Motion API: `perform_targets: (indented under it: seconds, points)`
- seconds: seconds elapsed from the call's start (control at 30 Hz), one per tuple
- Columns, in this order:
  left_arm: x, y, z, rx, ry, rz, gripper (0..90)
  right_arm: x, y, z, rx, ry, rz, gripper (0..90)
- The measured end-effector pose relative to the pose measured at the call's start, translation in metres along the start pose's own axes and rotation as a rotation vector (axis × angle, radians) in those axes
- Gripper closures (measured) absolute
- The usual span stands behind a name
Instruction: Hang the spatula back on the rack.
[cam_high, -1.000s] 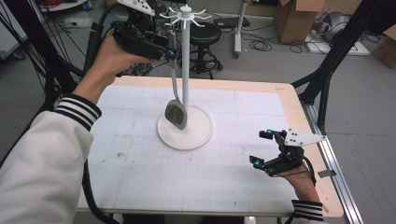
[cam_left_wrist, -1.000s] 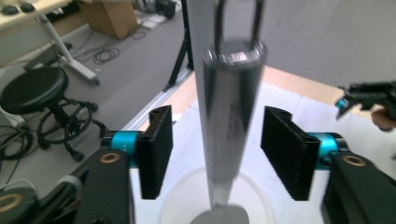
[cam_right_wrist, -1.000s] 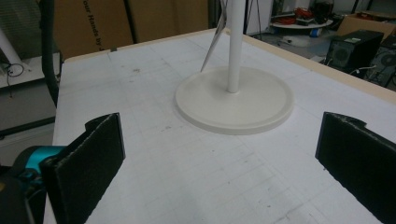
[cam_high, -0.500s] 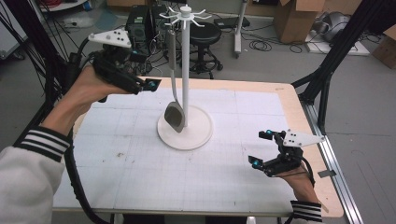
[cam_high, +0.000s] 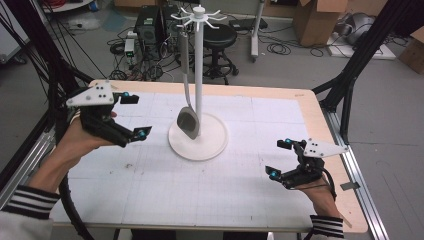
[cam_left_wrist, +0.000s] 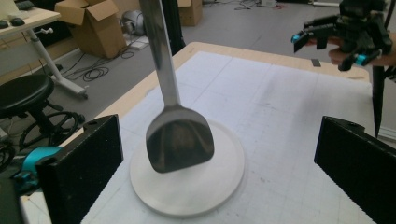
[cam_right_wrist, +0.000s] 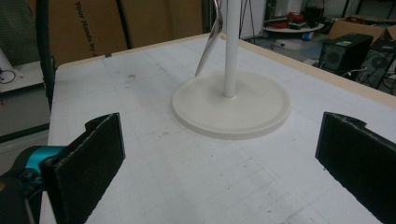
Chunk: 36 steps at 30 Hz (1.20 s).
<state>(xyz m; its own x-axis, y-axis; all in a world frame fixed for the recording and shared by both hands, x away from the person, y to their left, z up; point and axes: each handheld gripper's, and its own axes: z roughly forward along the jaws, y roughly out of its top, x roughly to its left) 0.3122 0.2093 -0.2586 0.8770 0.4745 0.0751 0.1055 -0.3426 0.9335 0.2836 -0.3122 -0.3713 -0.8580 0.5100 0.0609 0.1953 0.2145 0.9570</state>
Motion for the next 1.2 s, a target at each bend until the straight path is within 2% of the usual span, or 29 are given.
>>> perform_targets:
  seconds: [0.2,0.33,0.43,0.57,0.67,0.83,0.9,1.2]
  points:
    - [-0.011,-0.034,-0.007,-0.004,0.018,0.007,1.7,0.001,-0.002,-0.001,-0.001,-0.009,0.009,0.3]
    - [-0.010,-0.059,-0.011,-0.052,0.027,-0.035,1.7,0.001,-0.003,-0.001,0.000,-0.019,0.003,0.3]
    - [-0.009,-0.079,-0.012,-0.064,0.044,-0.073,1.7,0.001,-0.004,-0.001,-0.002,-0.021,-0.005,0.3]
    - [-0.014,-0.098,-0.010,-0.063,0.060,-0.065,1.7,0.001,-0.006,-0.001,0.000,-0.026,0.001,0.3]
    - [-0.019,-0.108,-0.009,-0.091,0.049,-0.063,1.7,0.001,-0.007,-0.002,0.007,-0.034,-0.003,0.3]
    - [-0.024,-0.123,-0.002,-0.062,0.033,-0.053,1.7,0.002,-0.008,-0.003,0.016,-0.035,-0.001,0.3]
    - [-0.024,-0.128,-0.001,-0.085,0.024,-0.057,1.7,0.002,-0.008,-0.003,0.014,-0.037,-0.002,0.3]
    - [-0.024,-0.132,-0.005,-0.085,0.038,-0.068,1.7,0.001,-0.009,-0.006,0.003,-0.041,-0.005,0.3]
